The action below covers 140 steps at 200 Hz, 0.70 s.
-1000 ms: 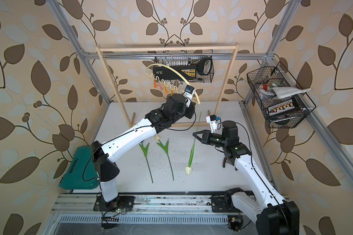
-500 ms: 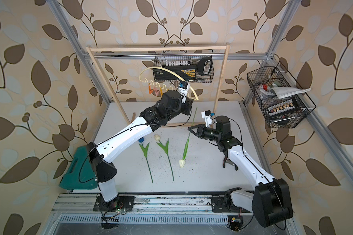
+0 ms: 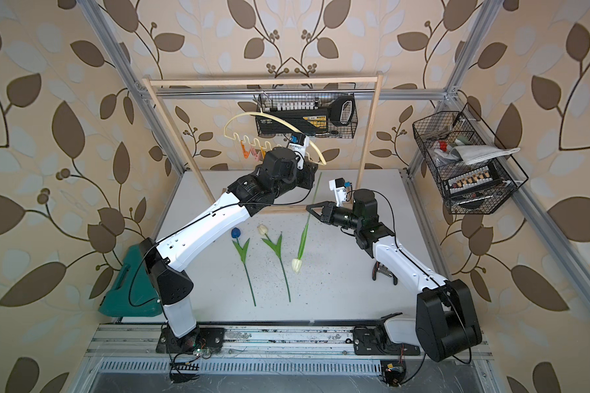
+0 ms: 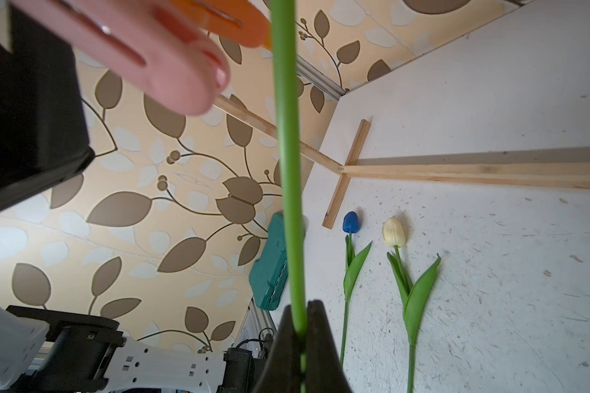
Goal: Dry the flowers on a clothes hanger
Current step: Clamp the flower onto the hanger.
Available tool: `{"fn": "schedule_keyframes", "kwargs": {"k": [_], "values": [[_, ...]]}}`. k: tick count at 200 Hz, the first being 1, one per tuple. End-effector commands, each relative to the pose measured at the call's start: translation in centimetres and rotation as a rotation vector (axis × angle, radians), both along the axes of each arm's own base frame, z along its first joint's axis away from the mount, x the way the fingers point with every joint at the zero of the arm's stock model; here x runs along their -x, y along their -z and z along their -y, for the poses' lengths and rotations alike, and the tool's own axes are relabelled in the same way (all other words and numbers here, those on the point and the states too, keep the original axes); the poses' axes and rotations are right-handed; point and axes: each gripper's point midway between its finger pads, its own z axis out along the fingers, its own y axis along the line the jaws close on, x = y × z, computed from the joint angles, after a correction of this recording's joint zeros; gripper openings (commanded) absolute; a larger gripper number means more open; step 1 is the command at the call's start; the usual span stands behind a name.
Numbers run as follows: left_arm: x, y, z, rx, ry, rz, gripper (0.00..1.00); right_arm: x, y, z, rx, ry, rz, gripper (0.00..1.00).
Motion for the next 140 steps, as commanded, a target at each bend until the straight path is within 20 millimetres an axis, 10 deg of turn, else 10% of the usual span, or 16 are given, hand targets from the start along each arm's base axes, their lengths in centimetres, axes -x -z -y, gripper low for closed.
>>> {"fn": "schedule_keyframes", "kwargs": {"k": [1,140], "values": [[0.5,-4.4,-1.5,0.102,-0.014,0.039,0.25,-0.8,-2.0,-0.6,-0.033,-0.007,0.064,0.0],[0.4,-4.2,-1.5,0.117,-0.016,0.021,0.24,-0.2,-4.1,-2.0,-0.065,-0.043,0.138,0.0]]}}
